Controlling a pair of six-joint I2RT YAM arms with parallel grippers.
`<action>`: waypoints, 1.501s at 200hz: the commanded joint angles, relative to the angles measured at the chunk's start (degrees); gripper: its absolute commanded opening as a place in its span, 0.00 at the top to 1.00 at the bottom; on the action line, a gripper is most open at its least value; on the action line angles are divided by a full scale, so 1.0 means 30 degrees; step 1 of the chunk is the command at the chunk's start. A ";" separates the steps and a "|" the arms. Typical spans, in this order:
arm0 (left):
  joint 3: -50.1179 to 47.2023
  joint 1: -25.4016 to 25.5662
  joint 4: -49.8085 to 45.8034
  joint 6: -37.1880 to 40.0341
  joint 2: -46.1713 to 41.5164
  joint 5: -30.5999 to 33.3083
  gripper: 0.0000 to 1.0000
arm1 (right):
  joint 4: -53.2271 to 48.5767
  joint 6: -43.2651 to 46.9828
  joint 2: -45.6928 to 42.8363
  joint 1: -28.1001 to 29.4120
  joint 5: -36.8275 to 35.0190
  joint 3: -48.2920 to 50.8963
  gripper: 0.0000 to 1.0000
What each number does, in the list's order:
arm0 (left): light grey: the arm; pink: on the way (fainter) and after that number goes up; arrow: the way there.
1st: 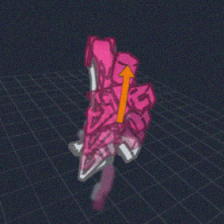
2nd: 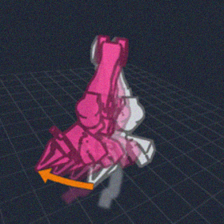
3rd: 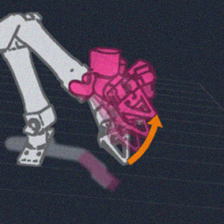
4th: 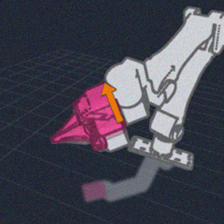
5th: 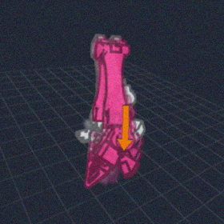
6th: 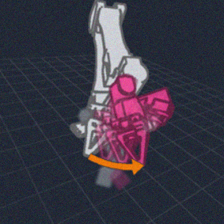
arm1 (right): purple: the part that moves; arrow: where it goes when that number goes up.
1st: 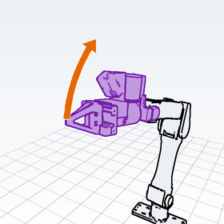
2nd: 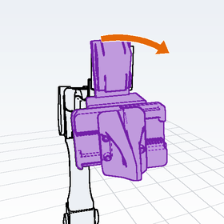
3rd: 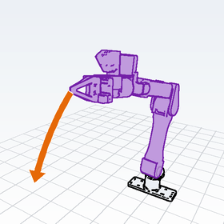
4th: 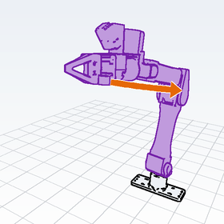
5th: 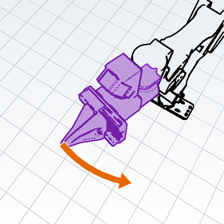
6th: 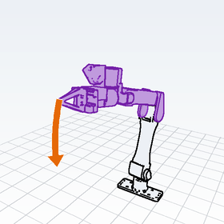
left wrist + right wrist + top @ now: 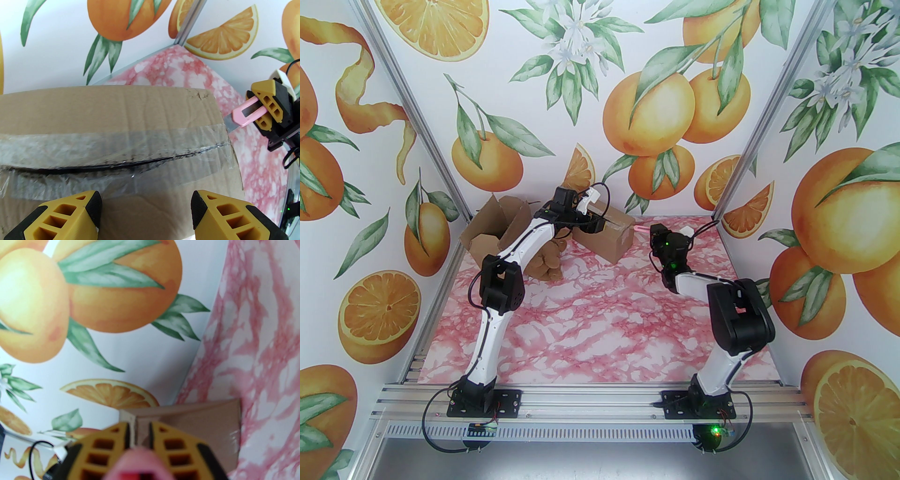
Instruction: Unpack the express box
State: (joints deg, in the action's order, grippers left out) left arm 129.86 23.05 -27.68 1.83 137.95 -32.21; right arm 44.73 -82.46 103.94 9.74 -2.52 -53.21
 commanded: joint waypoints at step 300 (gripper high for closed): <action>0.2485 0.0469 -0.8696 1.1821 -0.1613 -0.4724 0.33 | -0.2193 0.1825 0.1409 0.2643 -0.0539 -0.2707 1.00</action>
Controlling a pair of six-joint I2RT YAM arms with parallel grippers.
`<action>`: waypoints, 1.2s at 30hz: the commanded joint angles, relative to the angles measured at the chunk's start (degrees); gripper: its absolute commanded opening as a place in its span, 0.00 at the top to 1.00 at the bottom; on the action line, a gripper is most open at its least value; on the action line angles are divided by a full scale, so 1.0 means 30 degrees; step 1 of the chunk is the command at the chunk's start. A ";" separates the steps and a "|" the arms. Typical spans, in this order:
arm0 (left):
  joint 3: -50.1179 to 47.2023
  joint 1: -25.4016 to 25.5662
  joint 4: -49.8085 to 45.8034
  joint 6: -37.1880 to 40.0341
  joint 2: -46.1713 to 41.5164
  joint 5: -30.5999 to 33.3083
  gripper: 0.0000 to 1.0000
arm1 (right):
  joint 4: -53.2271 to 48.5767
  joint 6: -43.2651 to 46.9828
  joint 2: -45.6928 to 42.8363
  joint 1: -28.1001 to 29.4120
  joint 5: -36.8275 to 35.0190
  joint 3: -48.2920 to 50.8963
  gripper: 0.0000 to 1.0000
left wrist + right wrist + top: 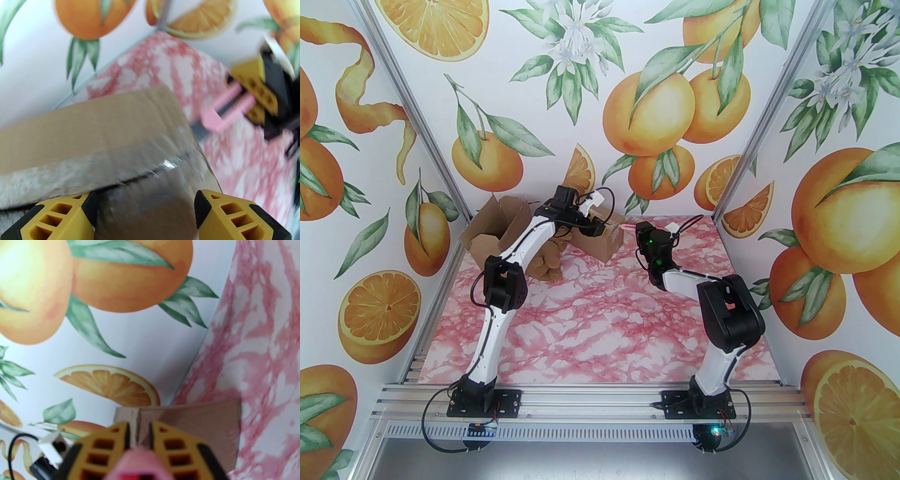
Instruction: Unpack the express box
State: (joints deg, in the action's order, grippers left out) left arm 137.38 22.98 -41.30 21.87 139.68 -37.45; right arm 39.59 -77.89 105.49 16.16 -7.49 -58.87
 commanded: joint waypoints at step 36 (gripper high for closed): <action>-0.7050 0.0152 -0.0330 1.5035 -0.2747 -0.4591 0.79 | -0.1567 0.0170 0.1875 0.0824 0.1236 -0.2598 1.00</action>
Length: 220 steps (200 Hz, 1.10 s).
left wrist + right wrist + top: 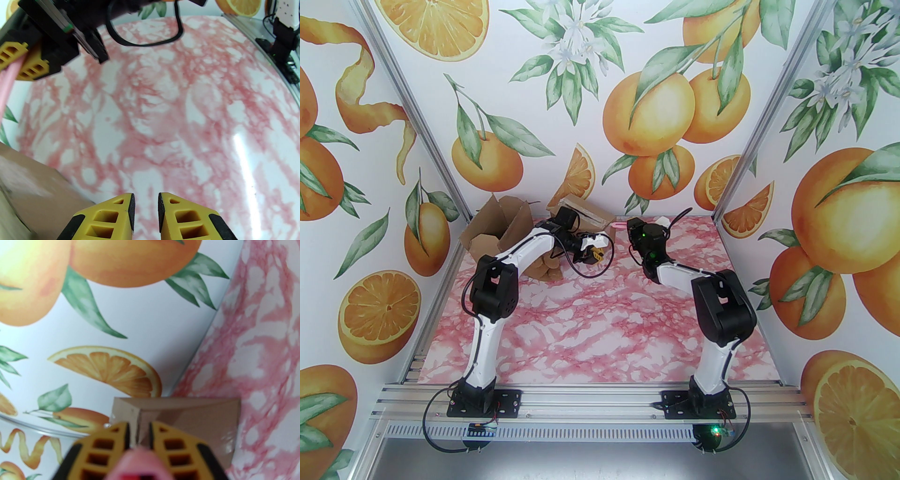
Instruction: Unpack the express box
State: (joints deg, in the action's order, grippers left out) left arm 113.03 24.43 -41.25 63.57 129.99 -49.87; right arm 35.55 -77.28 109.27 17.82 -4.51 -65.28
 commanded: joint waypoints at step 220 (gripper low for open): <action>0.3716 0.0009 0.6703 -0.9669 0.3454 0.3271 0.97 | 0.1831 -0.1751 0.1108 0.2294 -0.0934 0.0345 1.00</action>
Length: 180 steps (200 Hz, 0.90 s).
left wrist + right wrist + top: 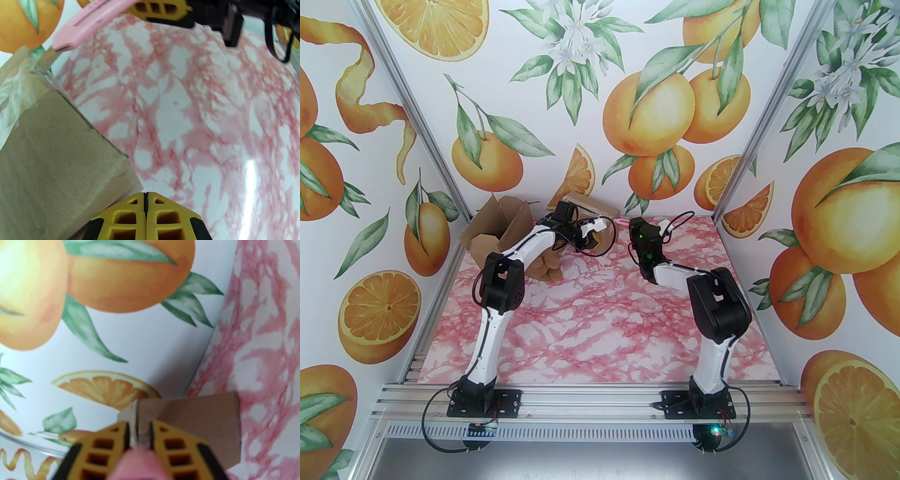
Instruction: Unpack the express box
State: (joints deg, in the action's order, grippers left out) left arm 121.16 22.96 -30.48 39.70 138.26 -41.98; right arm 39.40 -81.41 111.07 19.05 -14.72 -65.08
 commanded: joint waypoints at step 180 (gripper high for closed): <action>0.3282 0.1436 0.4378 -0.4910 0.1155 0.1970 1.00 | -0.0435 -0.0159 -0.0791 0.3527 0.0957 0.1717 1.00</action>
State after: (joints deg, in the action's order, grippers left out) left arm 126.23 25.47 -23.51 24.23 142.23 -36.25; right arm 41.34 -84.42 111.70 24.38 -21.04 -63.57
